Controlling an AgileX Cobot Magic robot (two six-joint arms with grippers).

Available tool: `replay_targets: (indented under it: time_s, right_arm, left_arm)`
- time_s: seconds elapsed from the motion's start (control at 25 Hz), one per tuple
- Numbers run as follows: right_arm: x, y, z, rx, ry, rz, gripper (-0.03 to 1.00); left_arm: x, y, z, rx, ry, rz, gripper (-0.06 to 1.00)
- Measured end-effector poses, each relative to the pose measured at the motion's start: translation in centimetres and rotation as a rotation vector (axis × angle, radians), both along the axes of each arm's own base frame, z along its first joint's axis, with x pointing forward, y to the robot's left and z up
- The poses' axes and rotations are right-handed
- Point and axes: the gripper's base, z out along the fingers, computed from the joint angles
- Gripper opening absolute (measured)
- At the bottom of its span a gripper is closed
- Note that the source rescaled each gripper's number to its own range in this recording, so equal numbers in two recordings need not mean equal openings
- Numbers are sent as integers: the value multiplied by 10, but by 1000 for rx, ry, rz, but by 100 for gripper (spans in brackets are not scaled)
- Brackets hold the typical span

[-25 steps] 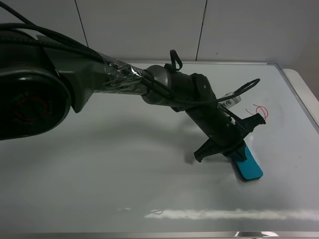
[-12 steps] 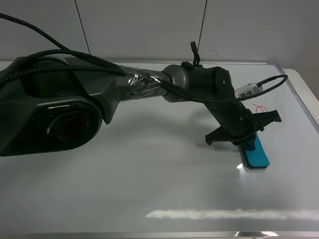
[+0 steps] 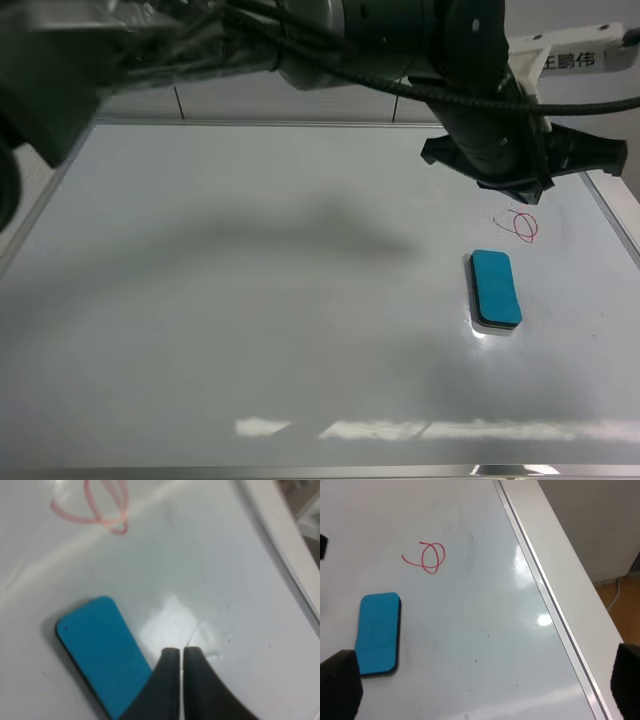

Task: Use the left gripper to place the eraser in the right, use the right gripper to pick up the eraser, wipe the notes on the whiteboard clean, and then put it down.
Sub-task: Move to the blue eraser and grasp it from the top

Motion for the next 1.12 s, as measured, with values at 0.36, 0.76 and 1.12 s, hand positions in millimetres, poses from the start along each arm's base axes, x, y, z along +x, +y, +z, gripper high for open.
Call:
replay_targets:
  time_s: [0.36, 0.76, 1.12]
  right_arm:
    - [0, 0, 0, 0, 0, 0, 100]
    - [0, 0, 0, 0, 0, 0, 100]
    - [0, 0, 0, 0, 0, 0, 100]
  left_arm:
    - [2, 114, 10, 381, -334, -177, 0]
    - [-46, 269, 102, 372, -625, 33, 56]
    - [-156, 394, 135, 207, -706, 482, 99]
